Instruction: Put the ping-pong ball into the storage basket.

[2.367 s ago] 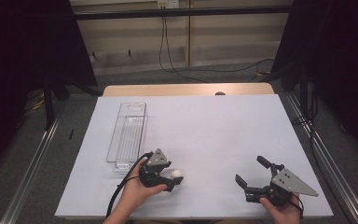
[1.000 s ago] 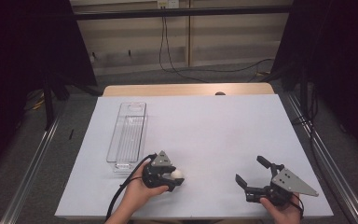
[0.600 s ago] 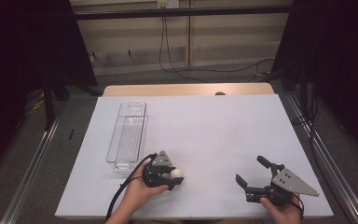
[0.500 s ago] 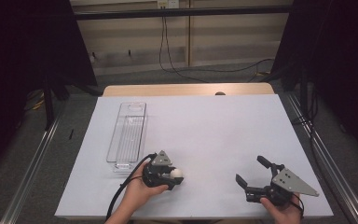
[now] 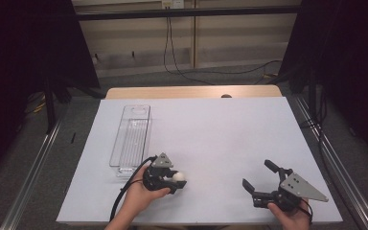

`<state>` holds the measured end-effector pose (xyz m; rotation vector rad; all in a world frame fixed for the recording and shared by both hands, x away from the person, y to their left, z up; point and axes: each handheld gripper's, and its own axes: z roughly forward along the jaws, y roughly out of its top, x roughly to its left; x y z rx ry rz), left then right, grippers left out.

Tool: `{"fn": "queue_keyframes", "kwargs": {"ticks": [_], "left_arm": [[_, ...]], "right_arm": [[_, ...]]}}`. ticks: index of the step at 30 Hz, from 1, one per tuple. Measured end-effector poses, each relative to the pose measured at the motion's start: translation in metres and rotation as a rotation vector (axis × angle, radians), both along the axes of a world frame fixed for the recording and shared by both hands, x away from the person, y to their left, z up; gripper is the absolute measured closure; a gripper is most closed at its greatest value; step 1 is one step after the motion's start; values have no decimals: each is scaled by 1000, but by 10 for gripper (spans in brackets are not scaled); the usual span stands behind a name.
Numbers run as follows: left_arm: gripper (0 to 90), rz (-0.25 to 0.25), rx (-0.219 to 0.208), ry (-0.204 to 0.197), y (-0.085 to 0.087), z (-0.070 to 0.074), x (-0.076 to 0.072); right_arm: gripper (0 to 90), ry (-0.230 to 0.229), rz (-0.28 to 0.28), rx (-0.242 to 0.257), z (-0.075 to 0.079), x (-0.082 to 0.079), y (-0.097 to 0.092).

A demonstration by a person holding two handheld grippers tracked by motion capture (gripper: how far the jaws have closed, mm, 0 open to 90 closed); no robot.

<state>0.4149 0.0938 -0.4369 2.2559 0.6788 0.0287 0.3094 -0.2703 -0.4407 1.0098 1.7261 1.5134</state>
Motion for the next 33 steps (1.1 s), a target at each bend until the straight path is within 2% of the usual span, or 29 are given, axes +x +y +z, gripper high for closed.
{"fn": "queue_keyframes", "kwargs": {"ticks": [2,5,7,9,10,15,17,19,31,33], "left_arm": [[511,6,-25,5,1,1,0],[511,9,-25,-2,3,4,0],[511,9,-8,0,4,8,0],[511,9,-27,7,5,10,1],[511,16,-18,13,5,12,1],[511,24,-39,19,8,18,4],[511,29,-30,15,10,21,5],[511,27,-43,23,10,23,6],[511,40,-36,26,19,38,13],[511,42,-48,26,21,39,15]], "right_arm": [[23,-1,0,1,0,0,0],[23,0,4,-4,0,0,0],[23,0,-3,2,0,0,0],[23,1,-4,3,0,0,0],[23,-1,-5,3,0,0,0],[23,1,-4,5,0,0,0],[23,1,-1,2,0,0,0],[23,1,0,2,0,0,0],[23,0,0,0,0,0,-1],[23,2,-1,1,0,0,0]]}}
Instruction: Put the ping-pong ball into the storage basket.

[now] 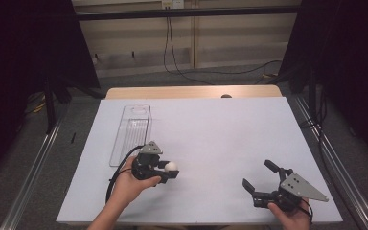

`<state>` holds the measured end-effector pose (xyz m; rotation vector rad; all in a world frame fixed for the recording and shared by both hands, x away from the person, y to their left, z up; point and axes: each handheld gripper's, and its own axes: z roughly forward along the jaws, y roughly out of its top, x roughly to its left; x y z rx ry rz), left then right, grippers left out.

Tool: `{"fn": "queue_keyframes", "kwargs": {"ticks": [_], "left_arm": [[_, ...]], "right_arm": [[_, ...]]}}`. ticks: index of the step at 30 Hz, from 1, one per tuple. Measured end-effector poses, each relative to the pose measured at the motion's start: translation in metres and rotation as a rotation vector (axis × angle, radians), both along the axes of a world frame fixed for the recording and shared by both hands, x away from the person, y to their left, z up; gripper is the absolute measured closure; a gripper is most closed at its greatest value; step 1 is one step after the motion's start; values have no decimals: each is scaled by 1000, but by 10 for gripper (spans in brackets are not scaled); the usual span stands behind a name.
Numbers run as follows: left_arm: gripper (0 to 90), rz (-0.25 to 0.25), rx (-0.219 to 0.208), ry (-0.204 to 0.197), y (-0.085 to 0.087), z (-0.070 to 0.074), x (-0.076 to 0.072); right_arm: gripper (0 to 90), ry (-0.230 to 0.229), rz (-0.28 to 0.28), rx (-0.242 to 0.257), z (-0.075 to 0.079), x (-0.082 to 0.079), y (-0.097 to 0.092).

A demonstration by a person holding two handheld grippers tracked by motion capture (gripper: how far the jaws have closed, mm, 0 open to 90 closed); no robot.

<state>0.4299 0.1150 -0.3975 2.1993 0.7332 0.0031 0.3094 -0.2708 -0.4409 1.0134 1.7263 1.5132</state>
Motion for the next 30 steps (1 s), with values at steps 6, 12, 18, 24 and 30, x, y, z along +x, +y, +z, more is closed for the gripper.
{"fn": "queue_keyframes", "kwargs": {"ticks": [6,12,18,24,30], "left_arm": [[511,20,2,0,6,5,3],[511,32,3,0,10,9,6],[511,39,0,3,14,14,8],[511,44,11,-7,17,19,10],[511,41,5,-7,20,23,12]], "right_arm": [[23,-1,1,0,0,0,0],[23,0,-3,2,0,0,0],[23,-2,-9,0,0,0,0],[24,-1,-7,-1,0,0,-1],[24,0,-7,-1,0,1,-1]]}}
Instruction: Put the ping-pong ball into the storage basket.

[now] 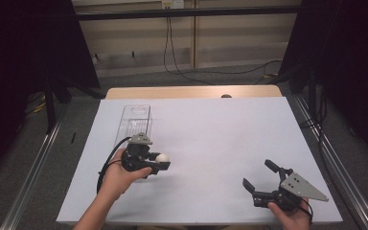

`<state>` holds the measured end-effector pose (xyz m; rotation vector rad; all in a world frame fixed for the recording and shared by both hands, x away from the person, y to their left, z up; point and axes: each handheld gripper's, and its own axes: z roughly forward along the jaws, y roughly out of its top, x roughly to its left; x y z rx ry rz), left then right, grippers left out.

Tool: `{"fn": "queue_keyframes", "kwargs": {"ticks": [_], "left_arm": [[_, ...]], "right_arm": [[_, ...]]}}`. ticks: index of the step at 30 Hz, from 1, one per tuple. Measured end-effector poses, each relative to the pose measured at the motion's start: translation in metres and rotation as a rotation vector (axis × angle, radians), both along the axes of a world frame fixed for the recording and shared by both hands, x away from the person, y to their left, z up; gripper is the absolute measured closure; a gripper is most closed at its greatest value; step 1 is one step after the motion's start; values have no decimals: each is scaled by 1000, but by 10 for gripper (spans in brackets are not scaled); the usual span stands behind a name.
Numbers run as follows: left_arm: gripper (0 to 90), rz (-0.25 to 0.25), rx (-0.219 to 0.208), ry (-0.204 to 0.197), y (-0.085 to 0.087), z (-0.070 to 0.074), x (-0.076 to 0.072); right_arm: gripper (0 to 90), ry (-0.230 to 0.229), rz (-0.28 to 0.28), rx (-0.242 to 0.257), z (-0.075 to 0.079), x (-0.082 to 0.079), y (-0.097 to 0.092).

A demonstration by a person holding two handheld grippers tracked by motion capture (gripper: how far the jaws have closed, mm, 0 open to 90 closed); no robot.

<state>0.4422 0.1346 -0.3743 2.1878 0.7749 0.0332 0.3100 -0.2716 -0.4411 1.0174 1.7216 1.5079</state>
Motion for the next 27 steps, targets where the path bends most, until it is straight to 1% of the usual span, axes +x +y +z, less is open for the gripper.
{"fn": "queue_keyframes", "kwargs": {"ticks": [1,2,3,4,5,6,8,9,10,11,12,13,15,16,19,23,25,27], "left_arm": [[511,5,-2,4,0,1,0],[511,12,5,-7,1,2,1],[511,6,4,-2,1,2,1],[511,11,8,-2,1,3,2],[511,17,2,-1,1,4,2],[511,19,9,-4,2,5,2],[511,15,4,-1,3,7,4],[511,26,7,-2,3,8,4],[511,23,-4,8,4,9,4],[511,32,6,3,4,10,5],[511,29,2,3,4,10,5],[511,30,7,11,5,11,6],[511,40,4,3,5,12,7],[511,33,0,17,6,13,7],[511,42,6,8,6,14,8],[512,38,-3,12,7,15,9],[511,46,5,7,7,16,10],[511,38,-2,10,8,17,10]], "right_arm": [[24,0,0,0,0,0,0],[24,1,1,-2,0,0,0],[24,1,-2,2,0,0,0],[24,0,-1,0,0,0,0],[24,0,0,0,0,0,0],[24,0,0,0,0,0,0],[24,1,0,0,0,0,0],[24,-1,1,-2,0,0,0],[24,-1,2,0,0,0,0],[24,0,2,1,0,0,0],[24,0,1,1,0,0,0],[24,0,1,0,0,0,0],[24,-1,2,0,0,0,0],[24,0,1,1,0,0,0],[24,-1,3,2,0,0,0],[24,0,2,0,0,0,0],[24,0,4,3,0,0,0],[24,-1,2,1,0,0,0]]}}
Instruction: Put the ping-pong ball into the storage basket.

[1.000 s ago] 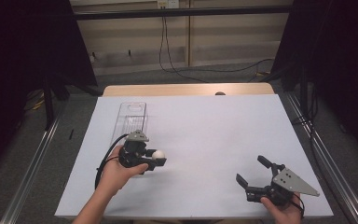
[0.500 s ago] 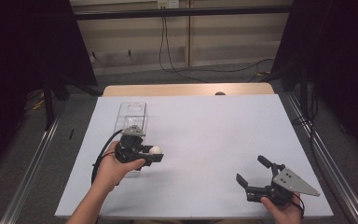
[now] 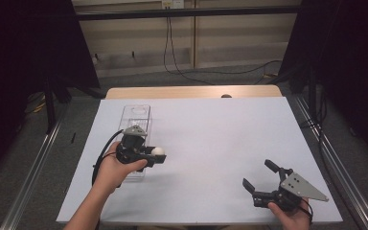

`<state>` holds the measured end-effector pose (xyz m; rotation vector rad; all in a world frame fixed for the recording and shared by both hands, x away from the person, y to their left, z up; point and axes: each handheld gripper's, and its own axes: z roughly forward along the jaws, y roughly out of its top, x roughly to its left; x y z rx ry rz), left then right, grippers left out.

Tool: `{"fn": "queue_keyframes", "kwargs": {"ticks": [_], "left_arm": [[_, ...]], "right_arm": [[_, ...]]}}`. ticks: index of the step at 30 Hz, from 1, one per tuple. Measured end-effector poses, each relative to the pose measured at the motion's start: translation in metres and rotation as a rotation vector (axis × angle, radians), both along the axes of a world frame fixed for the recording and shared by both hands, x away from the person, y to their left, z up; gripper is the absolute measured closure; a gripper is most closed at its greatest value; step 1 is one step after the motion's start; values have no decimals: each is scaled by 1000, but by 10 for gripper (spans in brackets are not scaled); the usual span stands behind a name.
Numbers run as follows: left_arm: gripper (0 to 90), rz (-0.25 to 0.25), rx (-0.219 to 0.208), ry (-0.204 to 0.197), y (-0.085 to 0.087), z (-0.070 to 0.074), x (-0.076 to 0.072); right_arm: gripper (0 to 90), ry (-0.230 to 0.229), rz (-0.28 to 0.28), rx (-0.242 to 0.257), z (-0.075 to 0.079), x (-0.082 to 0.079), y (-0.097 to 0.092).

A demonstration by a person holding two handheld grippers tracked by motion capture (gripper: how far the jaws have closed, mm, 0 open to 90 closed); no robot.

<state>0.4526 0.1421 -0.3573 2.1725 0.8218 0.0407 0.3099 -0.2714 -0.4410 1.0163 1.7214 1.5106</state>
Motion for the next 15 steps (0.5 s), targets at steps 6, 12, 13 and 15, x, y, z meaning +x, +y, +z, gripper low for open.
{"fn": "queue_keyframes", "kwargs": {"ticks": [6,12,13,15], "left_arm": [[512,9,5,-8,1,3,1],[511,4,2,-2,2,6,3],[511,12,0,-8,2,6,4],[511,15,4,-8,2,7,4]], "right_arm": [[24,1,5,1,0,0,0],[24,0,4,1,0,0,0],[24,0,5,1,0,0,0],[24,0,3,1,0,0,0]]}}
